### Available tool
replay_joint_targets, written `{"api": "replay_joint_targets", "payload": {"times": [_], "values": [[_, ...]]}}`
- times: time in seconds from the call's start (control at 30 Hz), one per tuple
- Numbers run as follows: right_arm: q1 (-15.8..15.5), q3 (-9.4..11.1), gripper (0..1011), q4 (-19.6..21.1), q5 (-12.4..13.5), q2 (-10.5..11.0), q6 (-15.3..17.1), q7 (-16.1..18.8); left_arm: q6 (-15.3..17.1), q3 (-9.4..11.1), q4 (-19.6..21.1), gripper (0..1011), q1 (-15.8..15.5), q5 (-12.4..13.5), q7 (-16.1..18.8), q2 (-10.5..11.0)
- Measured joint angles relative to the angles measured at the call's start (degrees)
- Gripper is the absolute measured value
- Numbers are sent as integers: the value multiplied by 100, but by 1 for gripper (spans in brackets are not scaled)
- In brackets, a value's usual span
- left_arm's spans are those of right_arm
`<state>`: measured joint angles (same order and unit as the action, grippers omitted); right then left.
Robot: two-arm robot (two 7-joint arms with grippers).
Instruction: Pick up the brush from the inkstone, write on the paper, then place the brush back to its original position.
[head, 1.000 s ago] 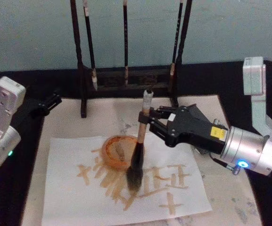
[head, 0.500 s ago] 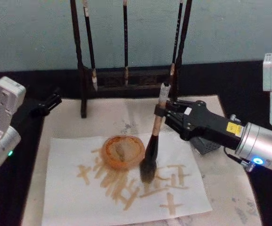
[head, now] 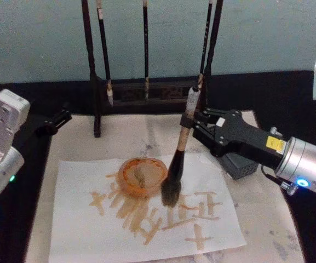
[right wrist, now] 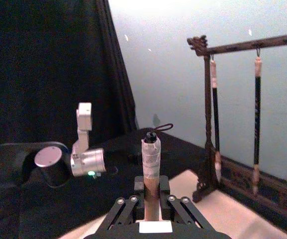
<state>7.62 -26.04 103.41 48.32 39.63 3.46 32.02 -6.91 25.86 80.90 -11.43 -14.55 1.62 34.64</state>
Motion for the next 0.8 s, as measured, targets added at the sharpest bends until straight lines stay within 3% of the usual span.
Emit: {"api": "replay_joint_targets", "payload": {"times": [0.47, 0.8], "values": [[279, -192, 182, -49, 39, -292, -1, 86, 0, 0, 0, 1002, 0, 0, 0, 0], [569, -327, 182, -480, 155, -707, -84, 80, 0, 0, 0, 1002, 0, 0, 0, 0]]}}
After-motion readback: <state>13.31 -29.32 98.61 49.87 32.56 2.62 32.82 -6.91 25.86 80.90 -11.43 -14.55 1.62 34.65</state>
